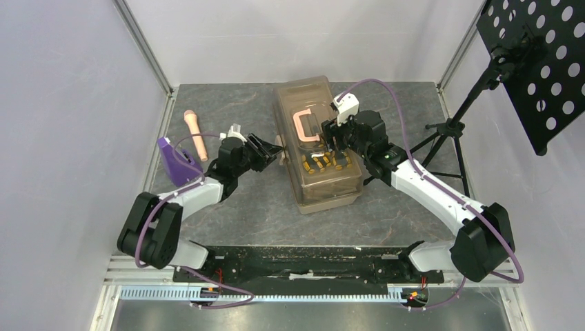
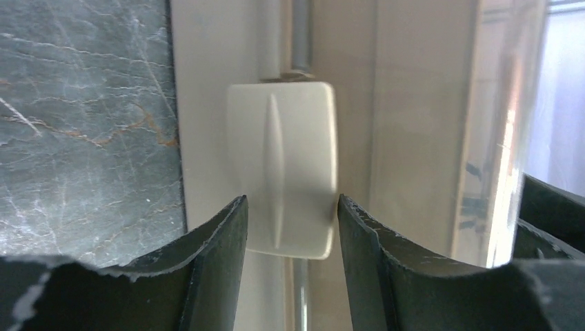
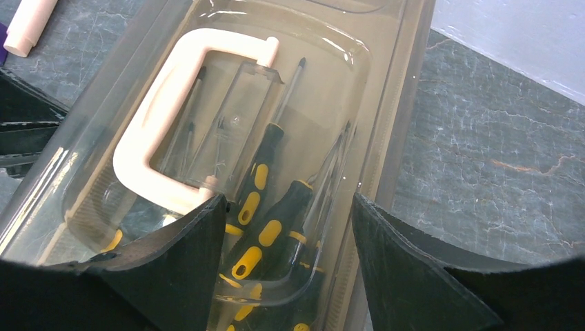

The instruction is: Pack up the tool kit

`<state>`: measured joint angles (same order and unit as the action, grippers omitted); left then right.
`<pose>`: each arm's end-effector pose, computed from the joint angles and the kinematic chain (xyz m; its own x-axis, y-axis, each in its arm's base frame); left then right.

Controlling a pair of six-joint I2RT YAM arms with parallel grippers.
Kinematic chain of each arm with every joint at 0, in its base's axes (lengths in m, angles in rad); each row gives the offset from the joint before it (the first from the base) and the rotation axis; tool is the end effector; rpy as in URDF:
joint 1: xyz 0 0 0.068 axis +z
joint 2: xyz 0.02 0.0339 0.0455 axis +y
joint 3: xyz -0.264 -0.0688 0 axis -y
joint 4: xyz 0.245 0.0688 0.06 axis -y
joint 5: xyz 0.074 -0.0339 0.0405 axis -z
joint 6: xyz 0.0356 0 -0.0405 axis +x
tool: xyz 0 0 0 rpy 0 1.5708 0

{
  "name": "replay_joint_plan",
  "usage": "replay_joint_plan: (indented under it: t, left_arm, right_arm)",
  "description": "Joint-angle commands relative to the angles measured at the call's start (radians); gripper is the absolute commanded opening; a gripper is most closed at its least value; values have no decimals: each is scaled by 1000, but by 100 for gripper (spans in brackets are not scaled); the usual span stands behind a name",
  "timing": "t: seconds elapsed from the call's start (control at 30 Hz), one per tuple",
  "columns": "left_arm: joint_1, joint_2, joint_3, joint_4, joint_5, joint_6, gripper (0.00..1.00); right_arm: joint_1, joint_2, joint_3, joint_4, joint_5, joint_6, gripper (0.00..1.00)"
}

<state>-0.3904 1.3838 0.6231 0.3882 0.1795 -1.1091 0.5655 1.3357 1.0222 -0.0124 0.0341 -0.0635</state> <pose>0.2670 -0.1167 0.2078 -0.6228 -0.6963 -0.3567 -0.0660 0.5011 -0.8628 0.2657 0.1672 0.3167 -0.2375 -0.2259 -0.9448 -0.5244 0.8485 -0.0710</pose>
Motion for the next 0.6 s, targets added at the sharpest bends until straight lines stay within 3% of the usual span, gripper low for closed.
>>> replay_joint_plan:
  t: [0.0, 0.27, 0.57]
  left_arm:
    - [11, 69, -5, 126, 71, -72, 57]
    - [18, 191, -101, 381, 144, -218, 53]
    - [23, 148, -79, 302, 128, -162, 54]
  right_arm:
    - [13, -7, 0, -37, -42, 16, 68]
    - [6, -6, 51, -61, -56, 22, 68]
    - [-84, 48, 254, -173, 1, 28, 69]
